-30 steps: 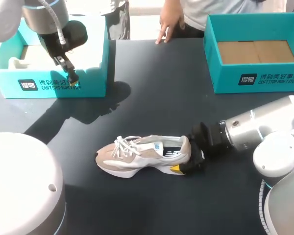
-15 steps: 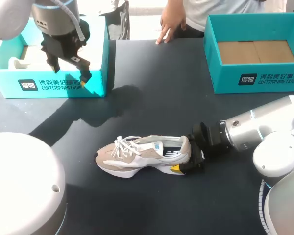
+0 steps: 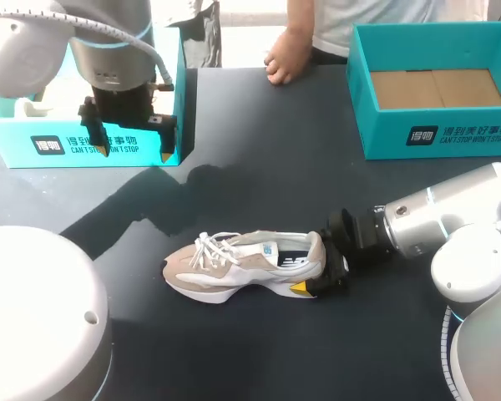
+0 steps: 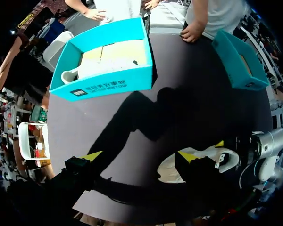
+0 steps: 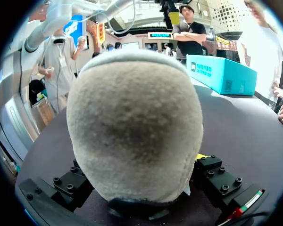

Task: Take the shoe out of the shoebox, open the shoe tongue, remove and reinsert the insole, then place the shoe into the shoebox

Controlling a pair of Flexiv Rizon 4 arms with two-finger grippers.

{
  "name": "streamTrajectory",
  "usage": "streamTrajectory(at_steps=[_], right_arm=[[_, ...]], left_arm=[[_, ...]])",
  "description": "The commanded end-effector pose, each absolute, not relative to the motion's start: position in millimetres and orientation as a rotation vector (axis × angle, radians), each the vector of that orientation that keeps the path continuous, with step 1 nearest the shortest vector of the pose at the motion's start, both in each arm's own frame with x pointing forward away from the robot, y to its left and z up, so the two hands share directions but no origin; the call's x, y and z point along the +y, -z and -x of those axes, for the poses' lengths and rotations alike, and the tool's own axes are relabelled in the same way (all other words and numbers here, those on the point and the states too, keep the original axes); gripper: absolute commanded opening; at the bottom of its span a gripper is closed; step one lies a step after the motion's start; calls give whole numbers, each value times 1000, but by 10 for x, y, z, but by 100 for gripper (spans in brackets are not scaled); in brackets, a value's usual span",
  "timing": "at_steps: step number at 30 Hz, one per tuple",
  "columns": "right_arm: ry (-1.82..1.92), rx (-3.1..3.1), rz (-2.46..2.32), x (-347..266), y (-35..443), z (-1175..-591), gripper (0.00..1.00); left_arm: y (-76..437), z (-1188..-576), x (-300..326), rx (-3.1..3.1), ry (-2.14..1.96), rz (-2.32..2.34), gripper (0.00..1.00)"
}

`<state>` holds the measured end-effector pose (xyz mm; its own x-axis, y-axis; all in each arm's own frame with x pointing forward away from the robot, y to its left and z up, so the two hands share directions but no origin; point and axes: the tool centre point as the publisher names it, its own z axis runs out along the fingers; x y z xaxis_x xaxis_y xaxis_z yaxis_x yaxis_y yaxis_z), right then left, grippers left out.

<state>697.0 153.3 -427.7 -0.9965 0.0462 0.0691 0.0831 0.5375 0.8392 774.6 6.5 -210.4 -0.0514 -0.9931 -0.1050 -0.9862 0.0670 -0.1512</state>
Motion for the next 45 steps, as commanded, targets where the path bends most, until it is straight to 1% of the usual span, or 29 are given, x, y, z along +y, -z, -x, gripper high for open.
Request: streamTrajectory(at_steps=[1,21,24,31,34,40,45], right_arm=[[1479,-2725,116,1567,4334,-7013,0],[1479,-2725,116,1567,4334,-7013,0],[1479,-2725,116,1567,4334,-7013,0],[1479,-2725,116,1567,4334,-7013,0],[1479,-2725,116,1567,4334,-7013,0],[1479,-2725,116,1567,4334,-7013,0],[1479,-2725,116,1567,4334,-7013,0]], left_arm=[[2124,-7702,-105,2139,13,2002,100],[2124,-7702,-105,2139,13,2002,100],[2238,-7667,-156,2244,33,1962,100],[2414,-7580,-462,2352,55,1967,100],[2469,-7561,-598,2331,-10,2002,100],[2472,-7592,-757,2325,-62,2064,100],[2547,-7384,-1046,2323,-97,2075,100]])
